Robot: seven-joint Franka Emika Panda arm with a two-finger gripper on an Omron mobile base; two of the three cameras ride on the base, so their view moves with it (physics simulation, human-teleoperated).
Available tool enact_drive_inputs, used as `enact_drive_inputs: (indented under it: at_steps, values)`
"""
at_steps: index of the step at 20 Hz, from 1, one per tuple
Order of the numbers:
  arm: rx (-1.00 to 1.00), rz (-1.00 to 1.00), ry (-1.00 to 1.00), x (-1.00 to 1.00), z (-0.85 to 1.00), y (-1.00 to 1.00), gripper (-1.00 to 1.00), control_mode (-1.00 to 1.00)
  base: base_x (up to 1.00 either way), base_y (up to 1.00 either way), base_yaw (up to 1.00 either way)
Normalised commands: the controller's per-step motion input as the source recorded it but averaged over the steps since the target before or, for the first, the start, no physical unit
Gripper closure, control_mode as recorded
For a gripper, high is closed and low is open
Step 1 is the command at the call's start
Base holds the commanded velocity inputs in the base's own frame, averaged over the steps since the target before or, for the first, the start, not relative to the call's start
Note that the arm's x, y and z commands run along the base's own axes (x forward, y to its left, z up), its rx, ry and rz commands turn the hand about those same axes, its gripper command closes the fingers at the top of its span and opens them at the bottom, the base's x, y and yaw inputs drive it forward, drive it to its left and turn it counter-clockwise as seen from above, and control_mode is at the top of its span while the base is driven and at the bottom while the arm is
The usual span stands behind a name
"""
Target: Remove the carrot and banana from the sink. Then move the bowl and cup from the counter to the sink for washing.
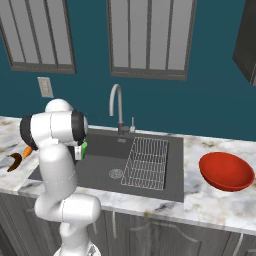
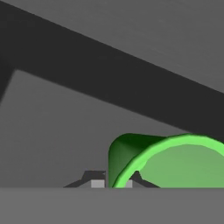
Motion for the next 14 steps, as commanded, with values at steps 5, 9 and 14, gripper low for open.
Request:
enact_drive_inputs:
  at_steps: [5,9,14]
  values:
    - [0.00,0.00,0.00,0.28,-0.19,0.08,1.00,-1.00,0.00,0.00,0.00]
    - [0.00,0.00,0.00,0.30,-0.21,0.10,1.00,-1.00,0.00,0.00,0.00]
    - [0.00,0.00,0.00,0.29,-0.20,0.10,1.00,-1.00,0.00,0.00,0.00]
